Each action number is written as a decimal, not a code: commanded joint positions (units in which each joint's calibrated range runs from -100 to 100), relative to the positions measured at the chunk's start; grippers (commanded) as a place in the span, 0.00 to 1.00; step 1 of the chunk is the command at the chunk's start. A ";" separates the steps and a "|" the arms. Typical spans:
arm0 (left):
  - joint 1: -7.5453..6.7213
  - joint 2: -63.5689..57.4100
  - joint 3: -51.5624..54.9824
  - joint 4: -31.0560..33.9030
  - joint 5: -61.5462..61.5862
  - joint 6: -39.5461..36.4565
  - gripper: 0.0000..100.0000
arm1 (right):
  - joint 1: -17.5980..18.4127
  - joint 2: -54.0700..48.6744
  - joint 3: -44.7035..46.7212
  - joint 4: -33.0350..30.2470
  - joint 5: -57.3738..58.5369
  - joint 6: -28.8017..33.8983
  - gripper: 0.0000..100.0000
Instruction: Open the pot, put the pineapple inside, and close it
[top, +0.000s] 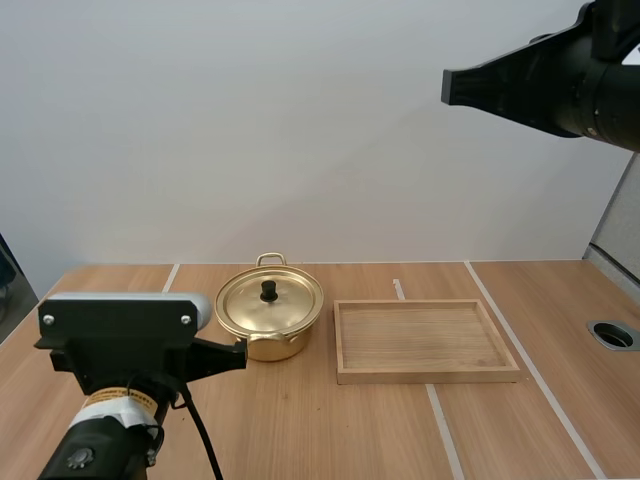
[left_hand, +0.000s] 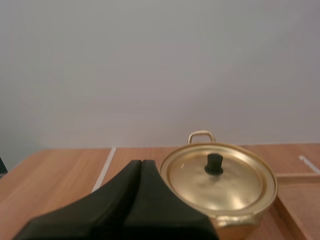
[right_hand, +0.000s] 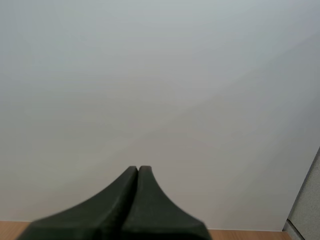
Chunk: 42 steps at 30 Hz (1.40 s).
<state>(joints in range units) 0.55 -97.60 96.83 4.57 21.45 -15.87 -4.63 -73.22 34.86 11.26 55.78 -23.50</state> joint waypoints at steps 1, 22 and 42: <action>-0.17 -0.18 3.17 0.46 -0.24 0.97 0.00 | -0.16 -0.42 0.22 -0.42 -0.78 -0.34 0.00; -0.17 -0.18 3.17 0.33 5.05 1.08 0.00 | -0.16 -0.42 0.22 -0.42 -0.78 -0.34 0.00; -0.17 -0.18 3.17 0.33 5.05 1.08 0.00 | -0.16 -6.67 15.00 -0.90 -2.37 -0.01 0.00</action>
<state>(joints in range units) 0.55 -97.60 99.93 4.57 27.27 -14.95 -4.63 -77.06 43.99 10.37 53.92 -23.50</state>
